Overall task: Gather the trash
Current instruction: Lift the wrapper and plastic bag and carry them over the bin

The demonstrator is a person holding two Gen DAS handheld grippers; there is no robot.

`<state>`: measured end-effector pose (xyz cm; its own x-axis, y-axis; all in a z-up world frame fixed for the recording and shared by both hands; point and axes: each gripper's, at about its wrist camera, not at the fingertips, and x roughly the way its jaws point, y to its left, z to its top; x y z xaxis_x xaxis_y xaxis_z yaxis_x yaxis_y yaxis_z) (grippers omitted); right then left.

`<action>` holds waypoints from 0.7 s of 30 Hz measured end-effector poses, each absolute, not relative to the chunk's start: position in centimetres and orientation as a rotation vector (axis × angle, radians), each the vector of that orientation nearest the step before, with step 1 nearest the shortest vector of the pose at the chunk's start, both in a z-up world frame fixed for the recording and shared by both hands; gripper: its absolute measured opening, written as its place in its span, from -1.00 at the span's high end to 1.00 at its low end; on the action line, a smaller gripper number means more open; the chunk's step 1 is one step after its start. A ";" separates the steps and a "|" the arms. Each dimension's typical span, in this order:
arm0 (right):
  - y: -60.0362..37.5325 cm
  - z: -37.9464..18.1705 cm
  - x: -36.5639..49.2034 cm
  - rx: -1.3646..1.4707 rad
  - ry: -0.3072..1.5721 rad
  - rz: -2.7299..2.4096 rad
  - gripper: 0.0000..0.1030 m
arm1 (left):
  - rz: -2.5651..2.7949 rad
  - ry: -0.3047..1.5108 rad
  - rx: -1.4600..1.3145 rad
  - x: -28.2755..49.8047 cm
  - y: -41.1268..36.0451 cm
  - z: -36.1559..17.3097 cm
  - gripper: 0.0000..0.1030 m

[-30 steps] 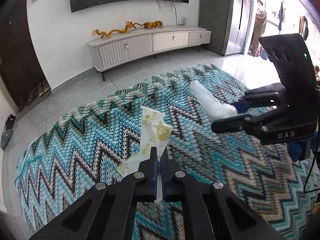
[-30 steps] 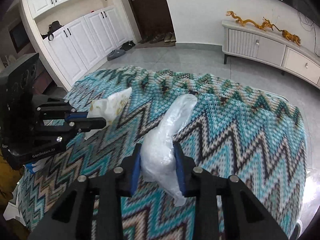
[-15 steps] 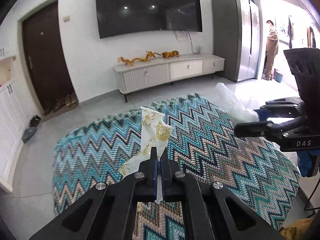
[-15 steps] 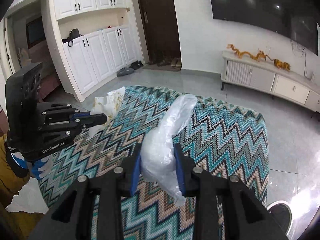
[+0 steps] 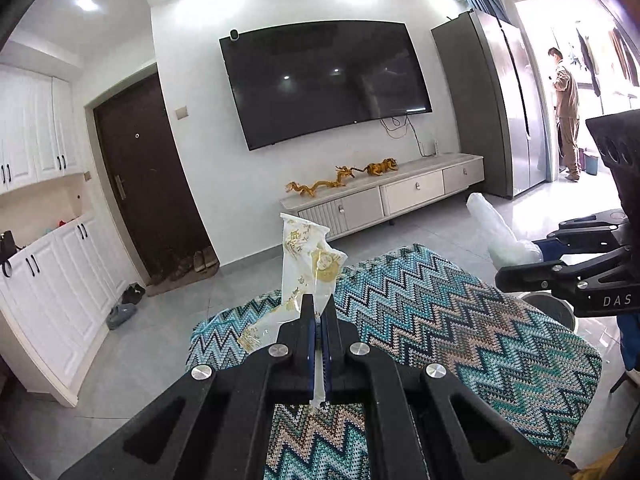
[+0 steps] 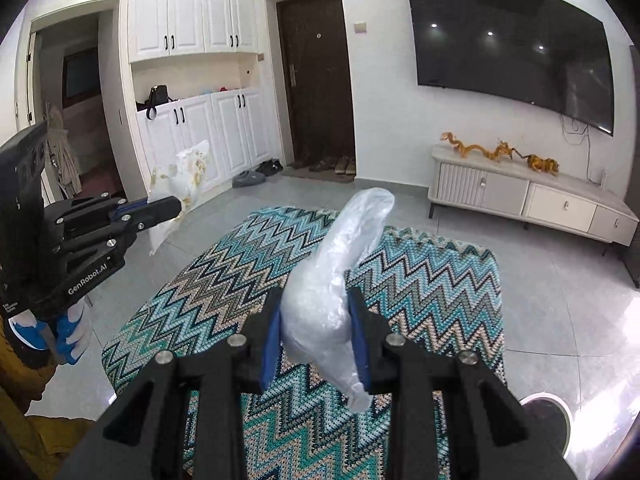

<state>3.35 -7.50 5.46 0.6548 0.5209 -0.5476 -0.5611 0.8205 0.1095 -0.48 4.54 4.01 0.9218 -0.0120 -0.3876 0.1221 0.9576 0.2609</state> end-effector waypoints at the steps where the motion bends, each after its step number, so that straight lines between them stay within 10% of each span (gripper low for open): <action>1: -7.8 5.6 3.2 -0.067 0.591 0.609 0.43 | -0.072 0.388 0.287 -0.8 4.3 4.2 0.94; 21: -24.2 3.7 1.4 0.082 0.538 0.295 0.43 | -0.227 0.377 0.455 1.7 -9.2 4.8 0.94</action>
